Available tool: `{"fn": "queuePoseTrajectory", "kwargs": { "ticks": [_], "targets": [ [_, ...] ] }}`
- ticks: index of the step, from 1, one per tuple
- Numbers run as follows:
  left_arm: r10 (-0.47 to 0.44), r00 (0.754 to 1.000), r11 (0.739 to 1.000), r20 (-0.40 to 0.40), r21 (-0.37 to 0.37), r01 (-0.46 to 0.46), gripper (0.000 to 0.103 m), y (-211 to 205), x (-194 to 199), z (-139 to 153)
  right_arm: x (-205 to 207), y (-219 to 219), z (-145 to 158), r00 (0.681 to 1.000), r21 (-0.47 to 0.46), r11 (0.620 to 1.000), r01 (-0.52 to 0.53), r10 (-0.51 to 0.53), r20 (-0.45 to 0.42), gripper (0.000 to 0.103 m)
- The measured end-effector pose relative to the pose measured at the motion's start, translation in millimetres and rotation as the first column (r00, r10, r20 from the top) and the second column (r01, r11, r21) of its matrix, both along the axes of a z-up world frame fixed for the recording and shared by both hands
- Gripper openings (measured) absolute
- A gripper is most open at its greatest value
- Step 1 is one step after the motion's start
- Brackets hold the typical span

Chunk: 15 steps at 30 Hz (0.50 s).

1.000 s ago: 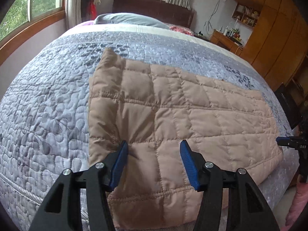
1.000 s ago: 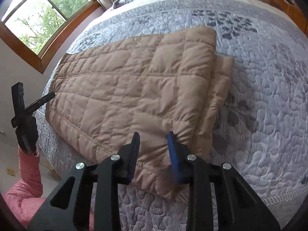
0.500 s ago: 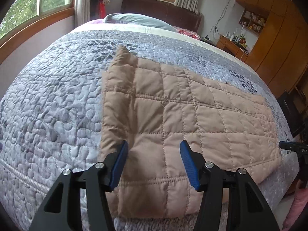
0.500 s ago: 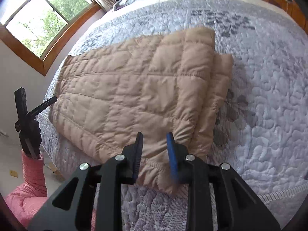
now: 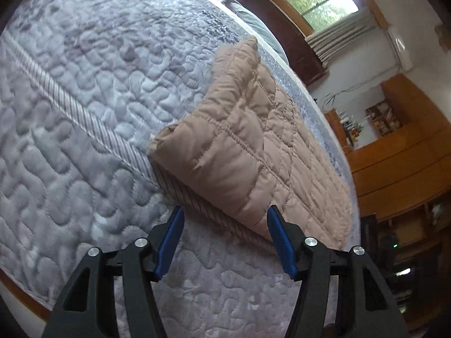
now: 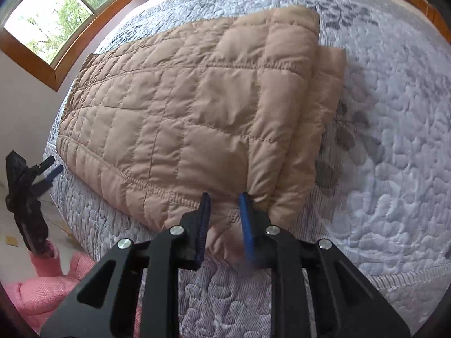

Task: Fold large clothes
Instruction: 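Grasp the end of the coat strip with the left gripper and lift it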

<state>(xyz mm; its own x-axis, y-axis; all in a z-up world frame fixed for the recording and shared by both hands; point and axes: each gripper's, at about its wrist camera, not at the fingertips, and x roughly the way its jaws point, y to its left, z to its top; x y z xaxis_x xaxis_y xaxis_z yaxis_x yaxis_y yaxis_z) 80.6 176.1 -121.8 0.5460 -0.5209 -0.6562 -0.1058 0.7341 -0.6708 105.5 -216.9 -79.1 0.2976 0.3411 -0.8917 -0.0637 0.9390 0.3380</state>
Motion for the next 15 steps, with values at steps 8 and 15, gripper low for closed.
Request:
{"fn": "queuePoseTrajectory", "kwargs": {
  "ticks": [8,15],
  "targets": [
    [0.219,0.976,0.957,0.017,-0.199,-0.211,0.061,18.0,23.9,-30.1,0.1,-2.1,-1.2,1.0,0.023,1.0,-0.006,0.005,0.001,0.019],
    [0.251,0.967,0.945,0.044,-0.227,-0.235,0.018,15.0,44.1,-33.8,4.3,-10.7,-0.9,1.0,0.044,0.999,-0.003,0.004,-0.02,0.019]
  ]
}}
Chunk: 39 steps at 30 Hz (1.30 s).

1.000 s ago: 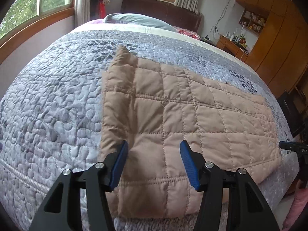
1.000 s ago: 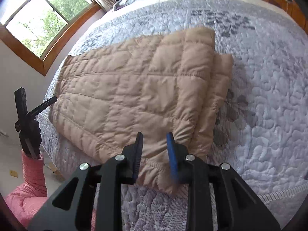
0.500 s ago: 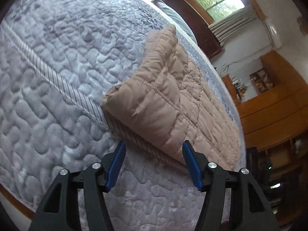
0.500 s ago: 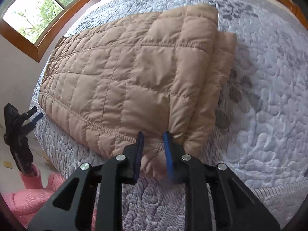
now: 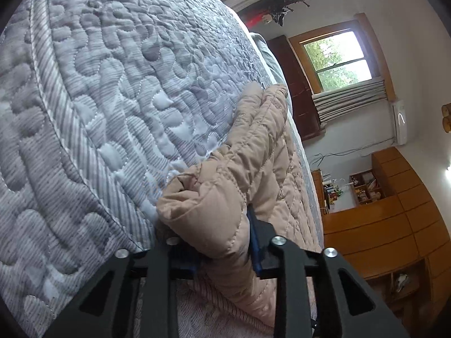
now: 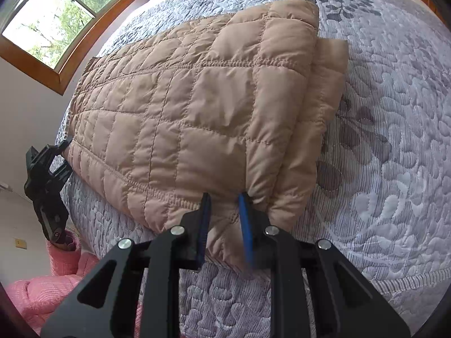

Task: Fold large clothes
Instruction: 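Grasp the end of the coat strip with the left gripper and lift it, then fold the held end over toward the right gripper and open the left gripper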

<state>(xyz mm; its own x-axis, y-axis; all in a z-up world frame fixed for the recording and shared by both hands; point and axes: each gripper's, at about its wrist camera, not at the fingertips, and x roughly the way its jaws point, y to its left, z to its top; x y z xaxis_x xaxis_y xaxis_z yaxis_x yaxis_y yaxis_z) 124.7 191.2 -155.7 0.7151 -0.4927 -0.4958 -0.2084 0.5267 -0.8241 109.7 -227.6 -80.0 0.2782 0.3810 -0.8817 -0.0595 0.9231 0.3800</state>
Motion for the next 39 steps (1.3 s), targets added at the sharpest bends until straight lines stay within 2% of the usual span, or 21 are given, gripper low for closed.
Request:
{"fn": "queuePoseTrajectory", "kwargs": {
  "ticks": [4,6,8,10,12,15,18,20,23,27,31,35,39],
  "targets": [
    [0.005,0.999,1.0,0.04,-0.027,-0.004,0.013,-0.1,-16.0,19.8,0.2,-2.7,3.5,1.0,-0.013,1.0,0.006,-0.006,-0.005,0.019],
    [-0.007,0.999,1.0,0.044,0.008,0.007,0.013,-1.4,-21.2,25.2,1.0,-3.4,3.7,1.0,-0.014,1.0,0.001,-0.001,-0.006,0.019],
    [-0.009,1.0,1.0,-0.005,0.016,0.009,0.013,0.3,-12.6,12.0,3.8,-4.5,2.3,1.0,0.001,1.0,0.004,-0.004,-0.013,0.019],
    [-0.019,0.998,1.0,-0.058,-0.021,0.017,0.014,4.9,0.4,-10.7,5.2,-5.3,0.5,1.0,0.016,1.0,0.007,-0.006,-0.016,0.019],
    [-0.032,0.999,0.998,-0.025,-0.054,0.031,0.014,6.3,4.9,-18.5,4.4,-5.3,-0.8,1.0,0.017,1.0,0.005,-0.005,-0.012,0.02],
    [-0.044,0.999,0.999,-0.023,-0.03,0.043,0.014,5.2,7.4,-14.5,2.4,-5.6,-0.5,1.0,0.011,1.0,0.004,-0.004,-0.005,0.02],
    [-0.039,0.999,0.997,-0.007,-0.066,0.039,0.013,8.8,6.2,-9.6,0.5,-6.0,-0.2,1.0,0.016,1.0,0.008,-0.008,-0.003,0.02],
    [-0.043,0.998,0.999,0.04,-0.03,0.044,0.012,9.1,-0.8,3.6,-0.9,-6.8,-0.9,1.0,0.02,1.0,0.014,-0.014,-0.005,0.019],
    [-0.078,0.984,0.994,0.16,0.089,0.064,0.012,-3.9,-7.5,40.9,-1.7,-9.8,3.5,0.999,0.022,0.999,0.036,-0.035,-0.018,0.019],
    [-0.173,0.942,0.974,0.289,0.194,0.119,0.012,-26.2,-10.0,87.2,-8.2,-4.3,15.0,1.0,-0.039,0.999,0.029,-0.029,-0.003,0.022],
    [-0.313,0.872,0.921,0.376,0.345,0.182,0.012,-66.3,-10.3,127.9,-11.5,-7.1,13.5,0.999,-0.037,0.999,0.036,-0.037,-0.006,0.022],
    [-0.483,0.778,0.839,0.403,0.467,0.28,0.012,-115.1,-14.3,148.9,-10.0,-13.2,7.4,0.999,-0.006,0.999,0.046,-0.046,-0.013,0.022],
    [-0.617,0.694,0.75,0.371,0.545,0.375,0.012,-162.5,-14.2,154.7,-7.1,-15.1,5.8,0.999,-0.001,0.999,0.048,-0.048,-0.015,0.022]
  ]
}}
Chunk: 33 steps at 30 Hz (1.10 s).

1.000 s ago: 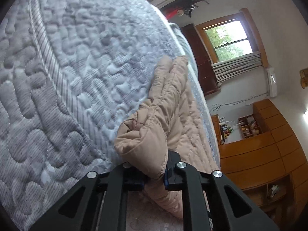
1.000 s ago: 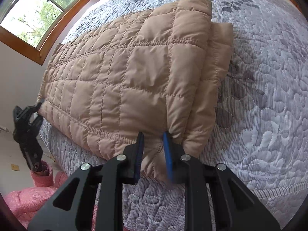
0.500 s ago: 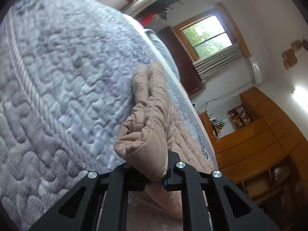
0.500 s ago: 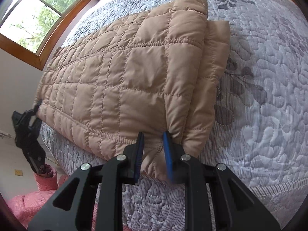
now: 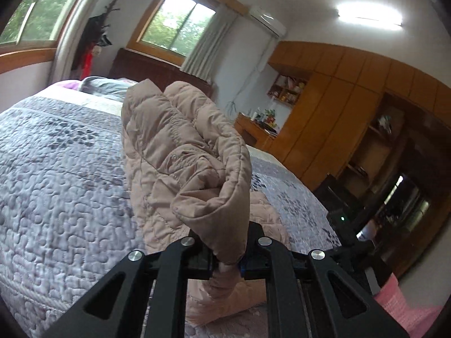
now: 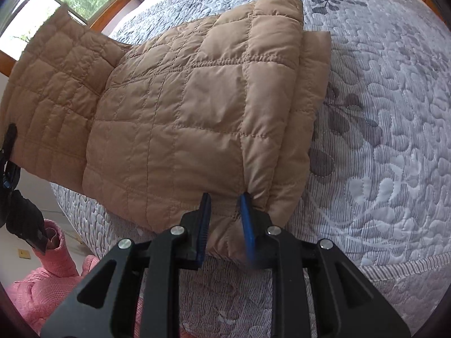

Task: Fold large clothes
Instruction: 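Fold the held end over toward the right gripper and open the left gripper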

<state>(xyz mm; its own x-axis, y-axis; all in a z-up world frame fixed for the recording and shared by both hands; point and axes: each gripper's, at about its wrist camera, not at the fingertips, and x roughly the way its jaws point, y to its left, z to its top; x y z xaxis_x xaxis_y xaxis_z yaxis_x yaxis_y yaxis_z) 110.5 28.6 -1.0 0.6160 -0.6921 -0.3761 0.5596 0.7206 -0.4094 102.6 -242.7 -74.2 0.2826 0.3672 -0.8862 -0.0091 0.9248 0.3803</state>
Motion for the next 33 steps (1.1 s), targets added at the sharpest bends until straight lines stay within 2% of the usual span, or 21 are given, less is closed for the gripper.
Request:
{"fn": "queuePoseTrajectory", "kwargs": {
  "ticks": [5,11,15,17,19,23,28,31,33],
  "targets": [
    [-0.127,0.991,0.988,-0.038,0.088,0.129,0.012,-46.9,-0.4,-15.3,1.3,-1.5,0.4,1.0,0.006,1.0,-0.002,0.002,-0.002,0.022],
    [-0.193,0.97,0.965,-0.15,0.152,0.215,0.013,-81.4,11.2,-50.2,1.3,-2.1,-0.4,1.0,0.018,1.0,0.001,-0.001,-0.004,0.022],
    [-0.207,0.939,0.96,-0.273,0.126,0.248,0.017,-88.5,27.3,-78.6,1.7,-3.1,-0.4,1.0,0.017,1.0,0.0,0.0,-0.004,0.022],
    [-0.213,0.931,0.96,-0.297,0.113,0.256,0.017,-88.8,30.5,-89.1,1.8,-3.0,-0.5,1.0,0.017,1.0,0.001,-0.001,-0.003,0.022],
    [-0.215,0.932,0.959,-0.292,0.117,0.258,0.017,-89.7,29.1,-93.6,2.2,-3.0,-0.8,1.0,0.016,1.0,0.001,-0.001,-0.005,0.022],
    [-0.21,0.936,0.958,-0.281,0.134,0.255,0.017,-92.7,26.5,-95.7,3.9,-2.1,-0.9,1.0,0.007,1.0,0.002,-0.002,-0.008,0.022],
    [-0.22,0.916,0.962,-0.334,0.082,0.261,0.019,-85.4,27.9,-87.8,5.7,2.8,2.3,1.0,0.002,1.0,0.004,-0.004,-0.01,0.028],
    [-0.253,0.898,0.96,-0.359,0.021,0.279,0.03,-66.8,25.5,-67.3,5.8,11.1,13.4,1.0,-0.001,1.0,0.007,-0.007,0.005,0.035],
    [-0.271,0.901,0.958,-0.339,0.0,0.288,0.038,-56.1,17.8,-50.0,7.8,12.1,27.9,0.999,-0.005,1.0,0.012,-0.011,0.041,0.045]
  ]
}}
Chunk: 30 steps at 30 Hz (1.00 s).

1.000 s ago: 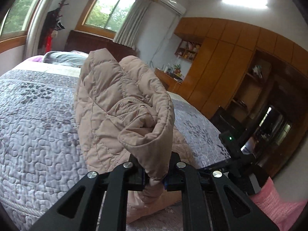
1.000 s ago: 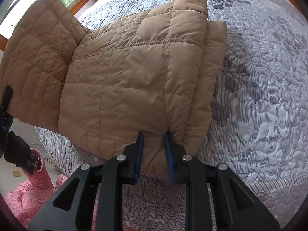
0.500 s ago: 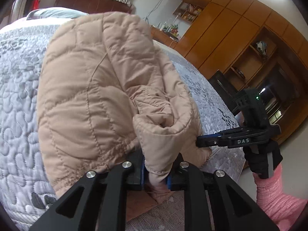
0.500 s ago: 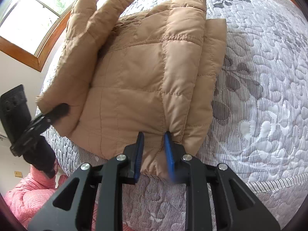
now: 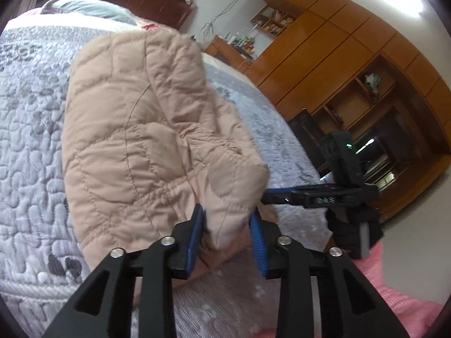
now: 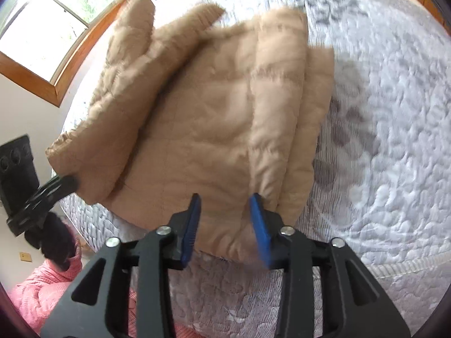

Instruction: Fold large clothes

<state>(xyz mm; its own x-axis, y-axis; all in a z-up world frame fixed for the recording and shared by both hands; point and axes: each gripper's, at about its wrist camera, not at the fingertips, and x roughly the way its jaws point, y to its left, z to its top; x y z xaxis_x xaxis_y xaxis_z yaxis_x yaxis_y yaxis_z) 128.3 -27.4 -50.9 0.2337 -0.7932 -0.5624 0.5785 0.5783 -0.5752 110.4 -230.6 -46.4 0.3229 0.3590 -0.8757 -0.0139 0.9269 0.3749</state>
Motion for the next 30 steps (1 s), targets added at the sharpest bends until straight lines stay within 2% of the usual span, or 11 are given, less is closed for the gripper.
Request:
{"fn": "queuePoseTrajectory", "kwargs": {
  "ticks": [3,5,6,8,10,14,21,23,24,25,30],
  "targets": [
    [0.063,0.997,0.998,0.04,0.007,-0.064,0.041,21.1,-0.1,18.8,5.9,-2.7,20.3,0.999,0.05,0.999,0.011,-0.013,0.043,0.063],
    [0.148,0.987,0.986,0.06,0.07,-0.152,0.041,33.6,9.0,23.6,15.0,-4.9,35.3,0.998,0.129,0.991,0.026,-0.032,0.051,0.071],
    [0.204,0.976,0.97,0.071,0.121,-0.211,0.041,38.8,15.1,23.0,19.7,-3.9,40.7,0.998,0.153,0.988,0.028,-0.036,0.05,0.076],
    [0.303,0.947,0.919,0.102,0.231,-0.319,0.041,43.6,29.5,18.4,31.6,4.4,49.4,0.999,0.168,0.986,0.012,-0.02,0.044,0.083],
    [0.347,0.934,0.891,0.092,0.279,-0.358,0.041,45.1,41.5,11.5,43.8,13.0,52.7,0.999,0.15,0.988,-0.019,0.015,0.029,0.083],
    [0.374,0.924,0.858,0.077,0.349,-0.377,0.041,41.6,55.1,-1.0,64.9,45.5,51.0,0.996,0.153,0.985,-0.084,0.088,-0.018,0.084],
    [0.367,0.923,0.84,0.113,0.385,-0.381,0.041,38.1,58.3,-6.1,87.6,84.3,35.8,0.986,0.092,0.989,-0.12,0.129,-0.103,0.086],
    [0.366,0.924,0.842,0.109,0.385,-0.379,0.042,36.2,61.7,-7.6,93.0,89.5,29.7,0.985,0.061,0.991,-0.123,0.129,-0.114,0.08],
    [0.365,0.925,0.843,0.108,0.382,-0.378,0.042,36.3,60.5,-6.7,95.0,93.1,27.0,0.984,0.041,0.991,-0.127,0.131,-0.117,0.07],
    [0.367,0.924,0.845,0.106,0.378,-0.378,0.042,37.2,60.7,-6.7,96.0,97.6,25.2,0.984,0.019,0.991,-0.134,0.135,-0.118,0.065],
    [0.403,0.91,0.839,0.092,0.359,-0.408,0.042,47.0,63.8,-2.7,92.3,115.2,25.1,0.978,-0.08,0.976,-0.202,0.197,-0.065,0.027]
  ]
}}
